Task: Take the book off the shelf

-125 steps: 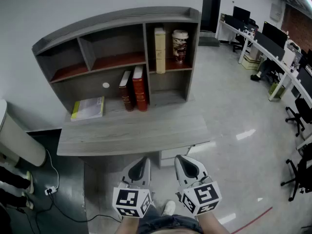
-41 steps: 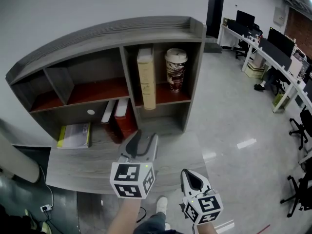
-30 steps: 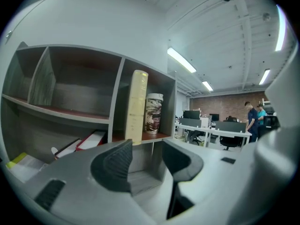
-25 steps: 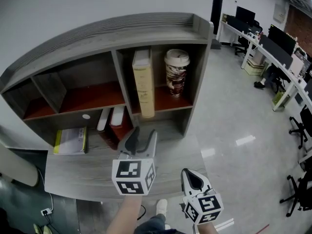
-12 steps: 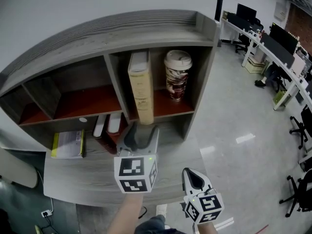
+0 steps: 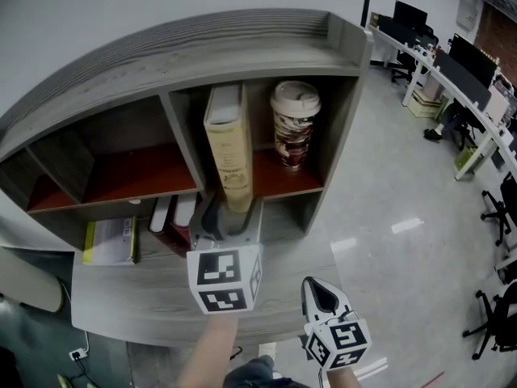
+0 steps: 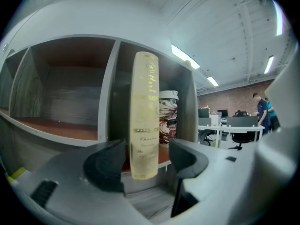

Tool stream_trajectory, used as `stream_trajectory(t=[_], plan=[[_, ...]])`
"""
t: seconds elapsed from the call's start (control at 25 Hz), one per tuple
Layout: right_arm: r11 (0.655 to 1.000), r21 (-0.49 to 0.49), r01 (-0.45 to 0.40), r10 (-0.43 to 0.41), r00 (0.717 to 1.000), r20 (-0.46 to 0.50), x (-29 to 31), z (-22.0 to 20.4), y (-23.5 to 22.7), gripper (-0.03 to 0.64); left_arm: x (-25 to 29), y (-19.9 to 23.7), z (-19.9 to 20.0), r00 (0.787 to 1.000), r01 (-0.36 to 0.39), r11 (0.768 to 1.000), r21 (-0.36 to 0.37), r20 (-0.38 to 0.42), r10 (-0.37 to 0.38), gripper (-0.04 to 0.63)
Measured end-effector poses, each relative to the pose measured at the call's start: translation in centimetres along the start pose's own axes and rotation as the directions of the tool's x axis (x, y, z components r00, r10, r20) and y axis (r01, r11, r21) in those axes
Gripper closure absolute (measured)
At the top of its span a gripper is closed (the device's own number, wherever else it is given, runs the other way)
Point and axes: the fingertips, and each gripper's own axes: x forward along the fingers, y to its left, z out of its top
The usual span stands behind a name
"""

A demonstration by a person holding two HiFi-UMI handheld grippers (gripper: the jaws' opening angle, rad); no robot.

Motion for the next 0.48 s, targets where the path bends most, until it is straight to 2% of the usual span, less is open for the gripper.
stream_trajectory(t=[0.48], plan=[[1.0, 0.019, 0.007, -0.007, 1.0, -0.005, 1.4, 0.4, -0.9, 0.609, 2.5, 0.6, 1.3, 1.0, -0.017, 1.0, 0.004, 0.019, 0.017, 0.328]])
